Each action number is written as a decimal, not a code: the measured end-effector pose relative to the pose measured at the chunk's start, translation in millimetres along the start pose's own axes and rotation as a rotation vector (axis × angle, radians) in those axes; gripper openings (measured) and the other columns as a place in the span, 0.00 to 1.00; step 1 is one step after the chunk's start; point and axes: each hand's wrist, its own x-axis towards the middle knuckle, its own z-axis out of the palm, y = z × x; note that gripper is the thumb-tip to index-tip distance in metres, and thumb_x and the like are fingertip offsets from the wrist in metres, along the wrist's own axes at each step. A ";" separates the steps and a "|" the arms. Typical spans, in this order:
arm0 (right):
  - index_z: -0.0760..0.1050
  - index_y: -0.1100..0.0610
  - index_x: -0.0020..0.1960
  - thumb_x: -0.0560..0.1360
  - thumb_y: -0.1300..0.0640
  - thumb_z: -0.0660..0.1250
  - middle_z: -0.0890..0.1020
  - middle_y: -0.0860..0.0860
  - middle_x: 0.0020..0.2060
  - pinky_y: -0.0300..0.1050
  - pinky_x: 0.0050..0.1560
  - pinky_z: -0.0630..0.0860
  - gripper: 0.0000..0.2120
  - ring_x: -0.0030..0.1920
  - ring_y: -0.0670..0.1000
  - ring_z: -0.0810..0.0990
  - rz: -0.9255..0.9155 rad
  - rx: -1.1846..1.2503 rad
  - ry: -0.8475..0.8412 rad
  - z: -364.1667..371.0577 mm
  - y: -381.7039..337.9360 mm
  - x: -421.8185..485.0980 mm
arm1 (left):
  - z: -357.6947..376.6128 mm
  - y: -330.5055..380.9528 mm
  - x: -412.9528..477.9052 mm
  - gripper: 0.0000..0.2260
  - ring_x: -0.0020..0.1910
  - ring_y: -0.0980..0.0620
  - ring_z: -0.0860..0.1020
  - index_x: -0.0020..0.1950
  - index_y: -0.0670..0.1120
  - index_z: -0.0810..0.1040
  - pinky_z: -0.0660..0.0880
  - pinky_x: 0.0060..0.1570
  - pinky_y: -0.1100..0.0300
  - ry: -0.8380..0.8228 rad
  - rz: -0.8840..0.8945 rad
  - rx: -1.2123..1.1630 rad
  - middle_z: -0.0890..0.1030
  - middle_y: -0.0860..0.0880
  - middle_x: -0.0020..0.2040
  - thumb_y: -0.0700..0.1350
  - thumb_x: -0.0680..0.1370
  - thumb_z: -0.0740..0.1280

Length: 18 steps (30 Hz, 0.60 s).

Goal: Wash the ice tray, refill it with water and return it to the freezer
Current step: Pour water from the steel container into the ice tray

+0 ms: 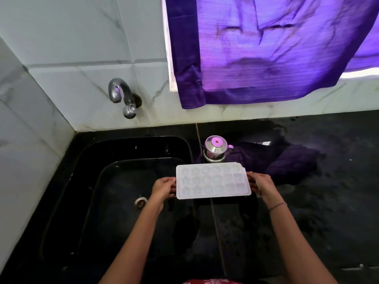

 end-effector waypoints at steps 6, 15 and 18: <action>0.80 0.62 0.55 0.77 0.55 0.63 0.83 0.56 0.49 0.40 0.36 0.73 0.13 0.45 0.54 0.81 0.013 -0.067 0.002 -34.1 -0.6 22.4 | 37.4 4.8 -8.8 0.08 0.36 0.53 0.77 0.54 0.43 0.77 0.72 0.34 0.62 -0.023 -0.032 -0.049 0.79 0.48 0.39 0.42 0.81 0.59; 0.79 0.59 0.52 0.78 0.54 0.61 0.82 0.52 0.47 0.48 0.51 0.68 0.11 0.50 0.54 0.79 0.026 -0.161 -0.065 -53.2 -3.1 36.5 | 61.0 2.3 -11.3 0.10 0.36 0.53 0.76 0.55 0.42 0.77 0.72 0.35 0.63 -0.012 -0.093 -0.068 0.78 0.48 0.39 0.43 0.81 0.59; 0.79 0.58 0.53 0.78 0.54 0.61 0.82 0.52 0.47 0.47 0.52 0.68 0.11 0.48 0.52 0.79 0.015 -0.174 -0.093 -53.5 -2.1 42.7 | 60.2 -1.5 -6.8 0.10 0.38 0.52 0.78 0.54 0.42 0.78 0.73 0.35 0.62 0.005 -0.120 -0.038 0.80 0.48 0.41 0.44 0.80 0.59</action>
